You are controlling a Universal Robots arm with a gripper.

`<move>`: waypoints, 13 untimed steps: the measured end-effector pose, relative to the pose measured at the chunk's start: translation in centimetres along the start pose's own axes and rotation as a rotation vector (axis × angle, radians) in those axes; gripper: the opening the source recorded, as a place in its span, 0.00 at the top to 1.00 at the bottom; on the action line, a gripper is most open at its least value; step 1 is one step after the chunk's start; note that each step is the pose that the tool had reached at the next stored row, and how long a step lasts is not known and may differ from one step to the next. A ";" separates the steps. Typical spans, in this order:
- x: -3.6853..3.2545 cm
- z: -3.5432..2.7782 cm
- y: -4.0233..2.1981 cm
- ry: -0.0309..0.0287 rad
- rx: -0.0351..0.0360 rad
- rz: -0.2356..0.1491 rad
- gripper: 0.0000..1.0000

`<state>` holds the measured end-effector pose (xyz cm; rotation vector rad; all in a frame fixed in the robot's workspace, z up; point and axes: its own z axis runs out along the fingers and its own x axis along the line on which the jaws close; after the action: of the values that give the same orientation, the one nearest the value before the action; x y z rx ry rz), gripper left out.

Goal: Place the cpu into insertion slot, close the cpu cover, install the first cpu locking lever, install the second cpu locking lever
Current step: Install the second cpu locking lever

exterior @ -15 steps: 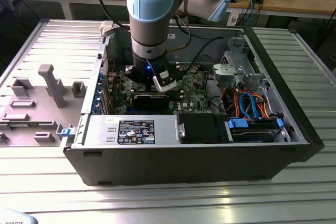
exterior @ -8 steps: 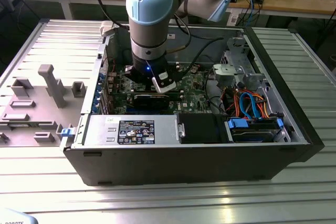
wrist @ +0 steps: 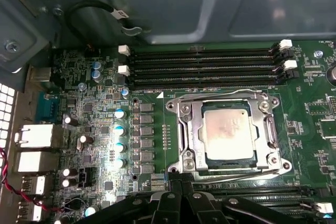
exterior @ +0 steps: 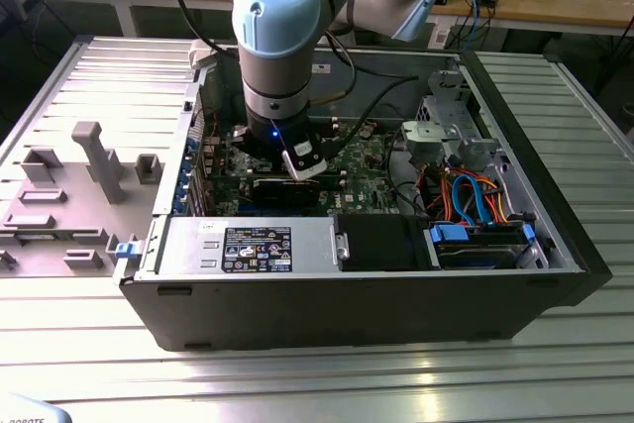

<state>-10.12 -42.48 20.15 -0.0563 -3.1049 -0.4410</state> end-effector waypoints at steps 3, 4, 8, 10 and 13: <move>-0.01 0.09 -0.02 -0.0003 -0.0044 0.001 0.89; 0.00 0.12 -0.03 -0.0004 -0.0062 0.002 0.89; 0.31 0.23 -0.04 -0.0030 -0.0129 0.011 0.89; 0.46 0.34 -0.04 -0.0038 -0.0151 0.014 0.89; 0.52 0.50 0.01 -0.0046 -0.0192 0.018 0.89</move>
<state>-10.64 -42.31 19.68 -0.0860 -3.1022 -0.4709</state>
